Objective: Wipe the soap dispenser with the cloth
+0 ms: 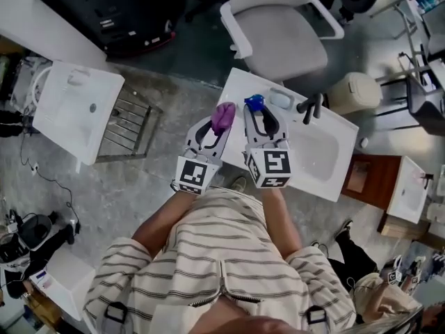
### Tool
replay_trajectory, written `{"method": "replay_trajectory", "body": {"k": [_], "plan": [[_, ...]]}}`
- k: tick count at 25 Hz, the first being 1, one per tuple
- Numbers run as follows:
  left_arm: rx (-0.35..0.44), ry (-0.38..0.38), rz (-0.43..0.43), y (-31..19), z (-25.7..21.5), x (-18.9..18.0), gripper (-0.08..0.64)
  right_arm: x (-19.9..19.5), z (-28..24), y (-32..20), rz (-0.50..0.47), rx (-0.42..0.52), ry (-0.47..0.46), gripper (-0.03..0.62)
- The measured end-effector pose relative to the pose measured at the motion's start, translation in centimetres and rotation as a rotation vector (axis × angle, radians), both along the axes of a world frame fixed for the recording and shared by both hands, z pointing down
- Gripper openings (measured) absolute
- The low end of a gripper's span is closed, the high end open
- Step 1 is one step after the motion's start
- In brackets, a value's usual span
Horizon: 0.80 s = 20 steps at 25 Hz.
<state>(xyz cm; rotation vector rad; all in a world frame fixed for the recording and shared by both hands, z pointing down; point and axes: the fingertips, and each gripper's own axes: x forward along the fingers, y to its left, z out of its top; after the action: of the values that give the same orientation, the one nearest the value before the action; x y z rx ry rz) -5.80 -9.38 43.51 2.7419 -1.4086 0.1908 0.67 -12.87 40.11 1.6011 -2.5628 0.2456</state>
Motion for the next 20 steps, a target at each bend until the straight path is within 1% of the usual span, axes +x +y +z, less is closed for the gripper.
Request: {"method": "replay_trajectory", "body": {"k": [6,10,15,20], "plan": [[0.014,-0.003,0.030,0.4,-0.2,1.3,0.118,0.3,-0.6,0.6,-0.012,0.014,0.020,0.129],[0.020,-0.001,0.074,0.8,-0.1,2.3,0.117,0.5,-0.5,0.4,-0.012,0.012,0.030,0.129],[0.030,-0.023,0.108,1.3,0.2,3.3,0.117,0.5,-0.2,0.2,-0.016,0.000,0.030,0.129],[0.039,-0.009,0.135,1.3,0.3,3.8,0.117,0.6,0.0,0.0,-0.014,-0.006,0.022,0.129]]}}
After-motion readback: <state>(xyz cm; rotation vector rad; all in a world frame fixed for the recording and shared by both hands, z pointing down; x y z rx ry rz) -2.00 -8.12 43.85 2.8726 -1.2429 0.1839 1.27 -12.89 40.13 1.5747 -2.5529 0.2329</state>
